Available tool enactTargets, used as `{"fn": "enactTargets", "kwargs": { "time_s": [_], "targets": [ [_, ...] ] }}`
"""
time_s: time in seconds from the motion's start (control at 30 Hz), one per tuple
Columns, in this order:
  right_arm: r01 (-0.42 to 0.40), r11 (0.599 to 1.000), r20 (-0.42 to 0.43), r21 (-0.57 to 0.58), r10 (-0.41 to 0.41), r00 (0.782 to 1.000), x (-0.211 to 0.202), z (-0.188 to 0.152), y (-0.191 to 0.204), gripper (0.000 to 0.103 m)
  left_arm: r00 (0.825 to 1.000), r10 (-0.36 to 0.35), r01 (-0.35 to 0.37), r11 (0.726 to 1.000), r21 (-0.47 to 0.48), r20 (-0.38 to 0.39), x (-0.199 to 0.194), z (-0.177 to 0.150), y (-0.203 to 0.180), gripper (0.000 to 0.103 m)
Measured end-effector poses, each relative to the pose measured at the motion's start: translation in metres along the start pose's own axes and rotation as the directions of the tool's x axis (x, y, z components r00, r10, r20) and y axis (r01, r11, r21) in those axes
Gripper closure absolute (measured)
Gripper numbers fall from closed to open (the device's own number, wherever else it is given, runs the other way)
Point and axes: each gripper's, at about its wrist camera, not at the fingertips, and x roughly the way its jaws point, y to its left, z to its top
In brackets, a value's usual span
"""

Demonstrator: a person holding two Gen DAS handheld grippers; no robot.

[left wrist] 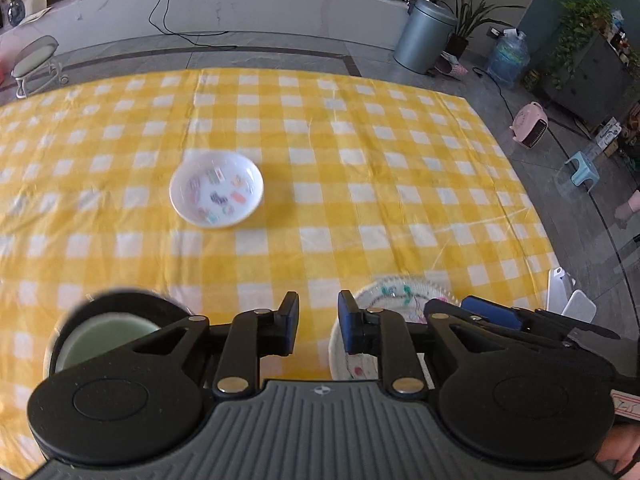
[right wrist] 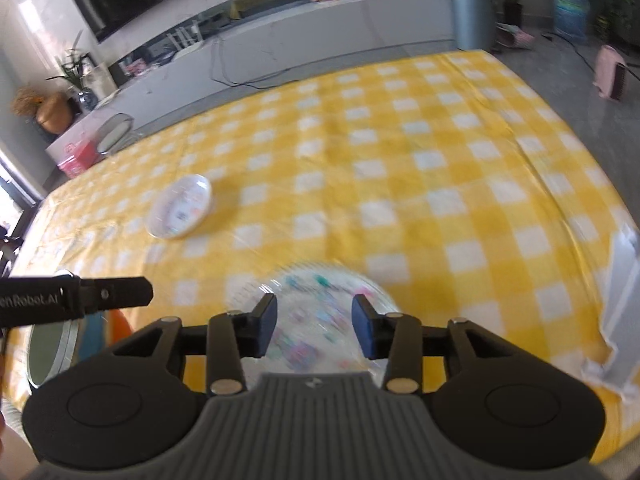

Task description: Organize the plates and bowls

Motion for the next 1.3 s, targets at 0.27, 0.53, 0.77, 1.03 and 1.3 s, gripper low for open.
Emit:
{"fn": "enactTargets", "kwargs": {
  "time_s": [0.27, 0.53, 0.77, 1.03, 1.3],
  "targets": [
    [-0.055, 0.996, -0.010, -0.070, 0.055, 0.998, 0.017, 0.039, 0.046, 0.042, 0.999, 0.044, -0.043, 0.994, 0.097, -0.008, -0.003, 0.048, 0.029, 0.065],
    [-0.097, 0.991, -0.046, -0.092, 0.093, 0.995, 0.052, 0.065, 0.079, 0.041, 1.000, 0.021, -0.020, 0.997, 0.078, -0.020, 0.020, 0.076, 0.082, 0.062],
    [-0.137, 0.990, -0.093, -0.046, 0.132, 0.987, 0.094, 0.088, 0.095, 0.044, 1.000, 0.010, -0.010, 1.000, 0.017, -0.028, 0.051, 0.090, 0.127, 0.063],
    [-0.119, 0.993, -0.152, -0.002, 0.118, 0.981, 0.136, 0.102, 0.107, 0.075, 0.996, -0.073, 0.072, 0.997, -0.021, -0.057, 0.089, 0.098, 0.151, 0.066],
    [-0.091, 0.995, -0.195, 0.029, 0.095, 0.976, 0.162, 0.101, 0.102, 0.084, 0.993, -0.075, 0.074, 0.997, -0.009, -0.091, 0.112, 0.093, 0.153, 0.076]
  ]
}}
